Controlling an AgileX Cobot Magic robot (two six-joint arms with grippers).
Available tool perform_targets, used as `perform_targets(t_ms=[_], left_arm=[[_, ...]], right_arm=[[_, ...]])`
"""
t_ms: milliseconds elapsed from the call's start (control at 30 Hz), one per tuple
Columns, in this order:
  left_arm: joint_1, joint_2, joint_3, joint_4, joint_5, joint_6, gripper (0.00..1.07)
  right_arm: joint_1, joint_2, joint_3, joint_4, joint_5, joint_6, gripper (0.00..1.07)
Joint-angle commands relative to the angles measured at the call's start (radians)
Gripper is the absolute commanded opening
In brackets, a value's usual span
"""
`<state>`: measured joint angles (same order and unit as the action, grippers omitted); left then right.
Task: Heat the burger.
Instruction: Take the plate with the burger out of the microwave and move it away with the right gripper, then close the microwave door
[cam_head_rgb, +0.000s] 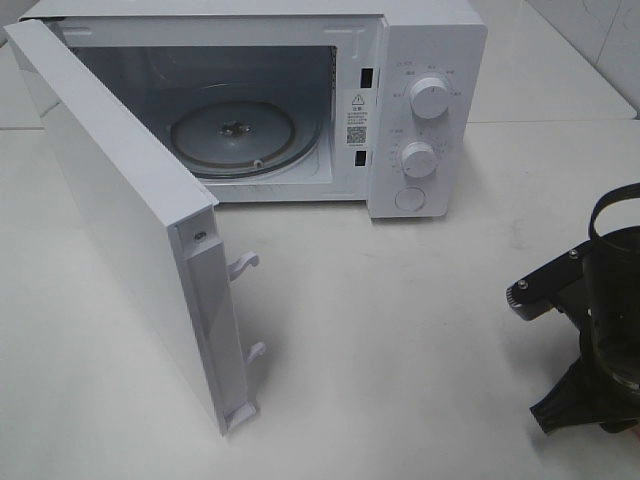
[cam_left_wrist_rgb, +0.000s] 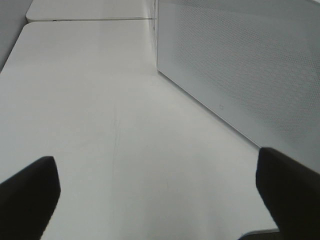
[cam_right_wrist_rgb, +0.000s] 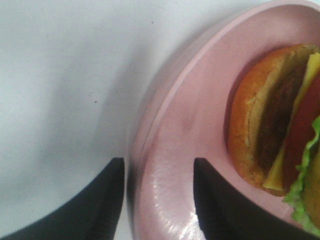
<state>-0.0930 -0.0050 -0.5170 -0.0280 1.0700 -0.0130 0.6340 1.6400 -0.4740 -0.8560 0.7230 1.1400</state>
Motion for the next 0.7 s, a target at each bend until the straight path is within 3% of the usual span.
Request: perform_targets(t_ms=[33,333,567,700], left_arm=[[0.002,-0.005,0.0,-0.004,0.001,0.003,1.0],[0.002,-0.005,0.0,-0.004,0.001,0.003,1.0],[0.002,-0.005,0.0,-0.004,0.001,0.003,1.0],[0.002,-0.005,0.0,-0.004,0.001,0.003,1.0]], right_arm=[[-0.005,-0.006,0.004,0.027,-0.017,-0.048,0.53],[-0.003,-0.16,0.003,0.12,-0.026,-0.17,0.54],[-0.003,-0.362,0.003,0.282,-0.037,-0.386,0.55],[-0.003,-0.485,0.003,0.439,-0.063,-0.559,0.61]])
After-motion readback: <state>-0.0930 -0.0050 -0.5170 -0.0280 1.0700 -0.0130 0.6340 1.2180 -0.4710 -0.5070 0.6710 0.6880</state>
